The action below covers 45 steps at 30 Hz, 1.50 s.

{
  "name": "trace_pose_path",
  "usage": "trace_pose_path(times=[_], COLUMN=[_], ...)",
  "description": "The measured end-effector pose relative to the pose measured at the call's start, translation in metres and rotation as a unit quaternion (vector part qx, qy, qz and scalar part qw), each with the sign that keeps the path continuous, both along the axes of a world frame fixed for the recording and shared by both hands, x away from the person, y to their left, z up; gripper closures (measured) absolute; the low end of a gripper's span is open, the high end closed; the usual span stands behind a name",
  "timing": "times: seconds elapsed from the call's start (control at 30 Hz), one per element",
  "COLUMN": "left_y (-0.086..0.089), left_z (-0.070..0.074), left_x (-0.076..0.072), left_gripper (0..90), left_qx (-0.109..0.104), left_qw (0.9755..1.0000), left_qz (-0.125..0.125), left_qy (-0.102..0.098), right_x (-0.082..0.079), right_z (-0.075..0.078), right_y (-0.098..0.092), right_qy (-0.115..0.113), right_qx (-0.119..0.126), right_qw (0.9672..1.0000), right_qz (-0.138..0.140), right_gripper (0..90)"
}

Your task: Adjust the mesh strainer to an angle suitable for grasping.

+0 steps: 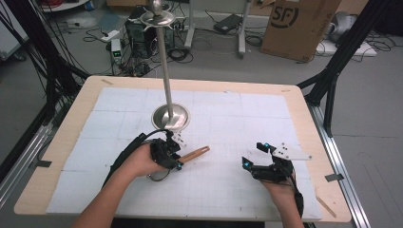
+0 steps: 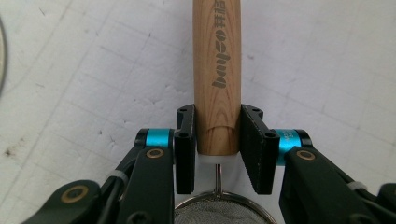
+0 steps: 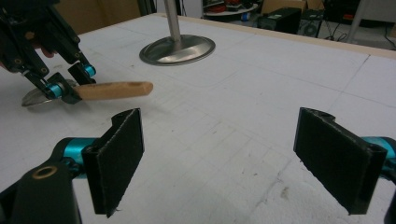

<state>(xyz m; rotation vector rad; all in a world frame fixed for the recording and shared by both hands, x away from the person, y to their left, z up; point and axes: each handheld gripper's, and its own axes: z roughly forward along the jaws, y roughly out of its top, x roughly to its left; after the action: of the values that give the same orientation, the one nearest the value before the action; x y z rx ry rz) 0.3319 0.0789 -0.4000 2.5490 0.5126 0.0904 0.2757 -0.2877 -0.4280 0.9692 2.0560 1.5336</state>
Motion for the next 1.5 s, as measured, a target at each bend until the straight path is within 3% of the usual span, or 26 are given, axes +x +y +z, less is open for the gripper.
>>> trace_pose_path(times=[0.2, 0.37, 0.47, 0.63, 0.77, 0.83, 1.13, 1.23, 1.4, 1.5], left_y=[0.008, 0.014, 0.017, 0.021, 0.027, 0.032, 0.055, 0.057, 0.058, 0.057], left_z=[0.013, 0.018, 0.020, 0.023, 0.029, 0.032, 0.034, 0.036, 0.038, 0.036], left_x=[-0.008, -0.014, -0.017, -0.021, -0.024, -0.027, -0.039, -0.042, -0.046, -0.048], left_gripper=[68.4, 68.4, 68.4, 68.5, 68.5, 68.5, 68.5, 68.5, 68.5, 68.4], left_qx=[-0.057, -0.081, -0.109, -0.121, -0.145, -0.161, -0.248, -0.245, -0.264, -0.269], left_qw=[0.9982, 0.9963, 0.9934, 0.9916, 0.9880, 0.9853, 0.9657, 0.9658, 0.9598, 0.9586], left_qz=[0.001, -0.005, -0.004, -0.014, -0.015, -0.012, -0.005, -0.009, -0.012, -0.014], left_qy=[-0.018, -0.029, -0.034, -0.044, -0.050, -0.057, -0.077, -0.085, -0.095, -0.094], right_x=[-0.001, -0.001, 0.000, -0.001, -0.001, -0.002, -0.001, -0.002, -0.002, -0.002], right_z=[0.000, -0.001, -0.001, -0.002, -0.001, -0.001, 0.001, 0.002, 0.003, 0.003], right_y=[0.001, 0.004, 0.006, 0.007, 0.008, 0.008, 0.010, 0.010, 0.012, 0.014], right_qy=[-0.002, 0.000, 0.000, 0.003, -0.001, 0.001, -0.006, -0.004, -0.004, -0.006], right_qx=[0.001, -0.003, -0.004, -0.006, -0.005, -0.004, -0.007, -0.006, -0.007, -0.009], right_qw=[1.0000, 1.0000, 1.0000, 0.9999, 1.0000, 1.0000, 0.9999, 0.9999, 0.9999, 0.9998], right_qz=[0.000, 0.006, 0.007, 0.008, 0.008, 0.008, 0.012, 0.010, 0.013, 0.017], right_gripper=[15.1, 15.1, 15.1, 15.1, 15.1, 15.1, 15.1, 15.1, 15.1, 15.1])
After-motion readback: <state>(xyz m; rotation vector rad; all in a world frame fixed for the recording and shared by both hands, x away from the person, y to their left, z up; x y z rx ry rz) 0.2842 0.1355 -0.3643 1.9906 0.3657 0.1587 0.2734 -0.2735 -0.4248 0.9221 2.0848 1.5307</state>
